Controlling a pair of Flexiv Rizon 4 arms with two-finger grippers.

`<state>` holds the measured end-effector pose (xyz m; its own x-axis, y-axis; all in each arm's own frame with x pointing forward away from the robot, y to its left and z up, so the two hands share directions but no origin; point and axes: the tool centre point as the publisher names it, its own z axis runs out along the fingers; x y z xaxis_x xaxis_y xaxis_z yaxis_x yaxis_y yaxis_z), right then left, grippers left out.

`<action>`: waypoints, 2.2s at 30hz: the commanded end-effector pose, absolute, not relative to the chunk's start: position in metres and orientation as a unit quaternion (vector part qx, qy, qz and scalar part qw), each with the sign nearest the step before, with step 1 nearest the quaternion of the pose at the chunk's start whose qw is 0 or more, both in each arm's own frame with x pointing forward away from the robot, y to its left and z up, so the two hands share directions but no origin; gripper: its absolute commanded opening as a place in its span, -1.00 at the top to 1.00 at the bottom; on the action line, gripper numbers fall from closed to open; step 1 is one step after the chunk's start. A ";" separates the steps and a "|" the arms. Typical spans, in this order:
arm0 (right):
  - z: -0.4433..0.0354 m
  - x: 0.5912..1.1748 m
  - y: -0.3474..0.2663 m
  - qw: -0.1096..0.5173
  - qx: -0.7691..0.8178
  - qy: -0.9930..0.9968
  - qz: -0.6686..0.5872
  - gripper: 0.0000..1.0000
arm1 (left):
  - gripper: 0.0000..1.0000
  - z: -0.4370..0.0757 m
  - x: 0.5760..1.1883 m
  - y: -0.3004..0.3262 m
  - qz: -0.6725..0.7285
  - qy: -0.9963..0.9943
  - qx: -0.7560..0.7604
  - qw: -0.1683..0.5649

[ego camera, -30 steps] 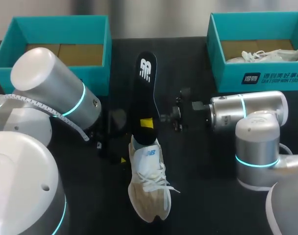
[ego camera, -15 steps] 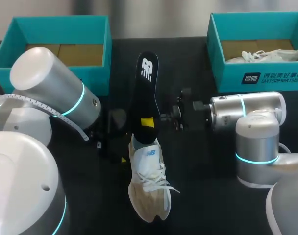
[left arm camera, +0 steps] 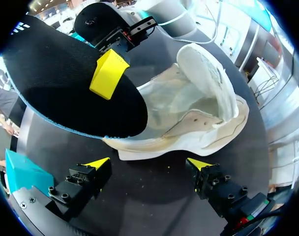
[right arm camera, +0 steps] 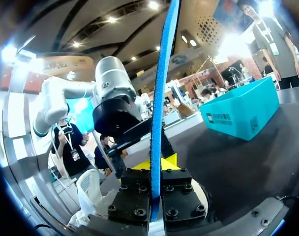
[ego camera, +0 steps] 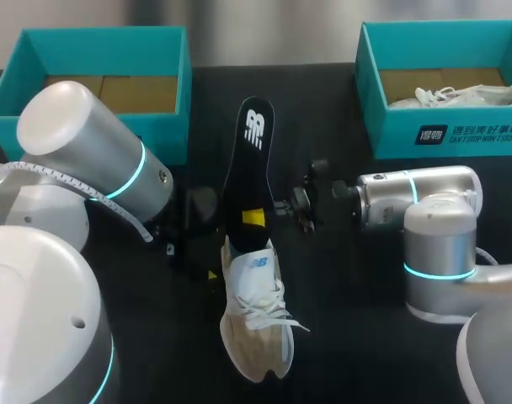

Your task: Take the shoe out of the shoebox, open the shoe tongue, remove and reinsert the insole, then place the shoe into the shoebox

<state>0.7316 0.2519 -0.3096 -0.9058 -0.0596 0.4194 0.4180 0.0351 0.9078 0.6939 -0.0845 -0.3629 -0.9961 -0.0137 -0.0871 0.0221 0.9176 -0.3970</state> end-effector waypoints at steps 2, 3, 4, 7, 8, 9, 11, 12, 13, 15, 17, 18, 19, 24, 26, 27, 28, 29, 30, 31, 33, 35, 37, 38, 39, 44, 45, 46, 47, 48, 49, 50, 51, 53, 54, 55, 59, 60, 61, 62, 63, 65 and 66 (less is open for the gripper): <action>-0.315 0.734 0.253 0.184 -0.115 -0.698 -0.683 1.00 | -1.00 -0.363 0.693 -0.083 -0.204 0.978 0.002 0.044; -0.315 0.734 0.253 0.185 -0.115 -0.698 -0.683 1.00 | -1.00 -0.363 0.693 -0.083 -0.204 0.978 0.002 0.044; -0.317 0.734 0.253 0.185 -0.115 -0.698 -0.683 1.00 | -1.00 -0.363 0.693 -0.083 -0.204 0.978 0.002 0.044; -0.320 0.733 0.253 0.187 -0.112 -0.700 -0.680 1.00 | -1.00 -0.363 0.693 -0.083 -0.204 0.978 0.002 0.044; -0.321 0.732 0.254 0.189 -0.111 -0.701 -0.679 1.00 | -1.00 -0.363 0.693 -0.083 -0.204 0.978 0.002 0.044; -0.322 0.732 0.254 0.190 -0.110 -0.702 -0.678 1.00 | -1.00 -0.363 0.693 -0.083 -0.204 0.978 0.002 0.044; -0.324 0.730 0.255 0.194 -0.108 -0.704 -0.675 1.00 | -1.00 -0.363 0.693 -0.083 -0.204 0.978 0.002 0.044; -0.325 0.730 0.255 0.195 -0.107 -0.704 -0.674 1.00 | -1.00 -0.363 0.693 -0.083 -0.204 0.978 0.002 0.044; -0.327 0.729 0.254 0.195 -0.107 -0.705 -0.673 1.00 | -1.00 -0.363 0.693 -0.083 -0.204 0.978 0.002 0.044; -0.329 0.727 0.254 0.199 -0.107 -0.705 -0.673 1.00 | -1.00 -0.363 0.693 -0.083 -0.204 0.978 0.002 0.044; -0.331 0.725 0.254 0.202 -0.108 -0.706 -0.671 1.00 | -1.00 -0.363 0.693 -0.083 -0.204 0.978 0.002 0.044; -0.332 0.724 0.253 0.204 -0.110 -0.706 -0.669 1.00 | -1.00 -0.363 0.693 -0.083 -0.204 0.978 0.002 0.044; -0.333 0.722 0.253 0.206 -0.112 -0.706 -0.668 1.00 | -1.00 -0.363 0.693 -0.083 -0.204 0.978 0.002 0.044; -0.338 0.715 0.252 0.211 -0.120 -0.705 -0.667 1.00 | -1.00 -0.363 0.693 -0.083 -0.204 0.978 0.002 0.044; -0.340 0.712 0.252 0.214 -0.124 -0.706 -0.664 1.00 | -1.00 -0.363 0.693 -0.083 -0.204 0.978 0.002 0.044; -0.341 0.711 0.253 0.216 -0.127 -0.707 -0.662 1.00 | -1.00 -0.363 0.693 -0.083 -0.204 0.978 0.002 0.044; -0.343 0.709 0.253 0.217 -0.129 -0.708 -0.660 1.00 | -1.00 -0.363 0.693 -0.083 -0.204 0.978 0.002 0.044; -0.344 0.707 0.253 0.220 -0.132 -0.708 -0.657 1.00 | -1.00 -0.363 0.693 -0.083 -0.204 0.978 0.002 0.044; -0.345 0.706 0.253 0.222 -0.135 -0.710 -0.654 1.00 | -1.00 -0.363 0.693 -0.083 -0.204 0.978 0.002 0.044; -0.347 0.704 0.254 0.225 -0.139 -0.712 -0.651 1.00 | -1.00 -0.363 0.693 -0.083 -0.204 0.978 0.002 0.044; -0.350 0.701 0.255 0.231 -0.144 -0.714 -0.645 1.00 | -1.00 -0.363 0.693 -0.083 -0.204 0.978 0.002 0.044; -0.353 0.699 0.257 0.235 -0.149 -0.716 -0.640 1.00 | -1.00 -0.363 0.693 -0.083 -0.204 0.978 0.002 0.044; -0.356 0.696 0.258 0.239 -0.155 -0.717 -0.637 1.00 | -1.00 -0.363 0.693 -0.083 -0.204 0.978 0.002 0.044; -0.357 0.695 0.258 0.240 -0.158 -0.716 -0.636 1.00 | -1.00 -0.363 0.693 -0.083 -0.204 0.978 0.002 0.044; -0.359 0.693 0.258 0.241 -0.162 -0.716 -0.634 1.00 | -1.00 -0.363 0.693 -0.083 -0.204 0.978 0.002 0.044; -0.367 0.686 0.257 0.245 -0.181 -0.717 -0.627 1.00 | -1.00 -0.363 0.693 -0.083 -0.204 0.978 0.002 0.044; -0.368 0.684 0.257 0.245 -0.185 -0.716 -0.626 1.00 | -1.00 -0.363 0.693 -0.083 -0.204 0.978 0.002 0.044; -0.369 0.683 0.255 0.245 -0.190 -0.715 -0.627 1.00 | -1.00 -0.363 0.693 -0.083 -0.204 0.978 0.002 0.044; -0.370 0.681 0.254 0.244 -0.194 -0.714 -0.627 1.00 | -1.00 -0.363 0.693 -0.083 -0.204 0.978 0.002 0.044; -0.371 0.680 0.253 0.242 -0.199 -0.714 -0.627 1.00 | -1.00 -0.363 0.693 -0.083 -0.204 0.978 0.002 0.044; -0.372 0.679 0.252 0.241 -0.202 -0.713 -0.627 1.00 | -1.00 -0.363 0.693 -0.083 -0.204 0.978 0.002 0.044; -0.373 0.677 0.251 0.240 -0.207 -0.712 -0.627 1.00 | -1.00 -0.363 0.693 -0.083 -0.204 0.978 0.002 0.044; -0.374 0.676 0.251 0.238 -0.211 -0.712 -0.626 1.00 | -1.00 -0.363 0.693 -0.083 -0.204 0.978 0.002 0.044; -0.375 0.673 0.250 0.235 -0.219 -0.713 -0.623 1.00 | -1.00 -0.363 0.693 -0.083 -0.204 0.978 0.002 0.044; -0.376 0.672 0.249 0.234 -0.223 -0.714 -0.622 1.00 | -1.00 -0.363 0.693 -0.083 -0.204 0.978 0.002 0.044; -0.377 0.671 0.249 0.233 -0.226 -0.713 -0.621 1.00 | -1.00 -0.363 0.693 -0.083 -0.204 0.978 0.002 0.044; -0.377 0.669 0.248 0.230 -0.232 -0.712 -0.621 1.00 | -1.00 -0.363 0.693 -0.083 -0.204 0.978 0.002 0.044; -0.376 0.669 0.248 0.228 -0.232 -0.713 -0.621 1.00 | -1.00 -0.363 0.693 -0.083 -0.204 0.978 0.002 0.044; -0.374 0.670 0.248 0.226 -0.231 -0.714 -0.621 1.00 | -1.00 -0.363 0.693 -0.083 -0.204 0.978 0.002 0.044; -0.373 0.671 0.249 0.225 -0.229 -0.715 -0.621 1.00 | -1.00 -0.363 0.693 -0.083 -0.204 0.978 0.002 0.044; -0.371 0.672 0.249 0.223 -0.228 -0.716 -0.621 1.00 | -1.00 -0.363 0.693 -0.083 -0.204 0.978 0.002 0.044; -0.369 0.673 0.250 0.222 -0.224 -0.718 -0.620 1.00 | -1.00 -0.363 0.693 -0.083 -0.204 0.978 0.002 0.044; -0.368 0.674 0.251 0.221 -0.222 -0.719 -0.620 1.00 | -1.00 -0.363 0.693 -0.083 -0.204 0.978 0.002 0.044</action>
<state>0.6785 0.2500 -0.3630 -0.8044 0.0421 0.5926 0.5927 0.1266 0.7954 0.6938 -0.0845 -0.3629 -0.9961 -0.0138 -0.0873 0.0221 0.9175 -0.3970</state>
